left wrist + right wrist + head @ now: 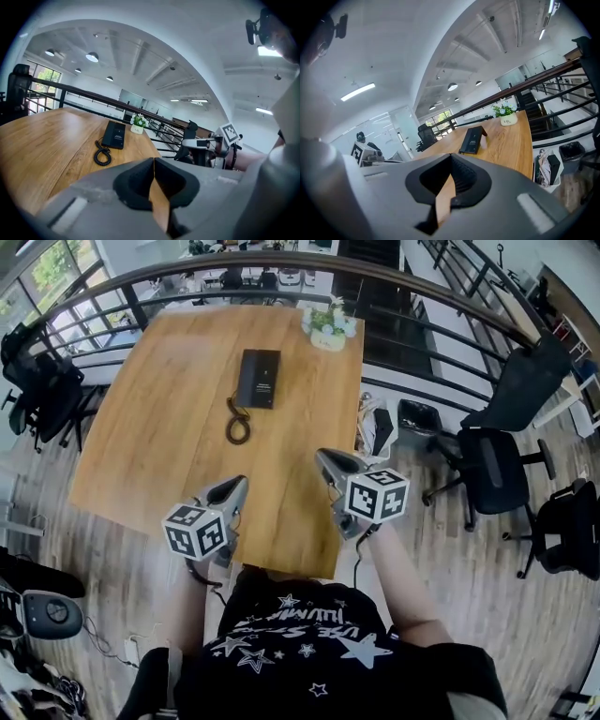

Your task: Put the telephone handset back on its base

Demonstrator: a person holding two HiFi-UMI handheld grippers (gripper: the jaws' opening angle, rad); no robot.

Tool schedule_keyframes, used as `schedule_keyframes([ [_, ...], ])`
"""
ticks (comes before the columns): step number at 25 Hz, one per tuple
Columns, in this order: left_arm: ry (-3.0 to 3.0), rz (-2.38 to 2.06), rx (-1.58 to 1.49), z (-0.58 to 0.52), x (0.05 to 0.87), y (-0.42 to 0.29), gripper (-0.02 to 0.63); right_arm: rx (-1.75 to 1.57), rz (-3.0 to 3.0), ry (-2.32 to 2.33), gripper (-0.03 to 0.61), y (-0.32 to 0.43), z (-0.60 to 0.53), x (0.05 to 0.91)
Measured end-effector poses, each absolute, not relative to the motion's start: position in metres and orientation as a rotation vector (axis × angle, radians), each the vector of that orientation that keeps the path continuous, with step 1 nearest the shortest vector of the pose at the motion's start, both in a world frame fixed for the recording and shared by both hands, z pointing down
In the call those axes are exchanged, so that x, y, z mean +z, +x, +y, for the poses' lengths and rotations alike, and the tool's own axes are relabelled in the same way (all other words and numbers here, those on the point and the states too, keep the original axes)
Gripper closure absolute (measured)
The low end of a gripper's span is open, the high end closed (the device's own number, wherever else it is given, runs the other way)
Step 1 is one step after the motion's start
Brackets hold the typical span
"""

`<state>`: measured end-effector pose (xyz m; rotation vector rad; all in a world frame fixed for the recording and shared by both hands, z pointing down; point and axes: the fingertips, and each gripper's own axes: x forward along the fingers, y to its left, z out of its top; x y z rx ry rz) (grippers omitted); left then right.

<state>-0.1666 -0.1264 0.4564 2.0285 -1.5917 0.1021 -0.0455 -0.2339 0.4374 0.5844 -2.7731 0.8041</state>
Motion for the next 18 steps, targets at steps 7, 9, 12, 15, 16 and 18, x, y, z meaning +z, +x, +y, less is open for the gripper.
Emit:
schedule_keyframes([
  [7, 1.93, -1.778, 0.125, -0.102, 0.448, -0.125, 0.612, 0.769, -2.78, 0.385, 0.58, -0.023, -0.218, 0.44],
  [9, 1.868, -1.853, 0.128, -0.092, 0.449, -0.119, 0.612, 0.762, -2.779, 0.33, 0.58, -0.022, -0.215, 0.441],
  [12, 1.744, -1.955, 0.13, -0.072, 0.454, -0.112, 0.612, 0.77, -2.781, 0.252, 0.58, -0.019, -0.207, 0.441],
  [15, 1.656, -2.024, 0.138, -0.052, 0.455, -0.107, 0.612, 0.758, -2.782, 0.159, 0.58, -0.02, -0.193, 0.439],
  [16, 1.634, -2.042, 0.138, -0.046, 0.455, -0.105, 0.612, 0.754, -2.781, 0.132, 0.58, -0.021, -0.188, 0.44],
  [18, 1.597, -2.071, 0.132, -0.035, 0.456, -0.101, 0.612, 0.752, -2.772, 0.083, 0.58, -0.021, -0.177, 0.443],
])
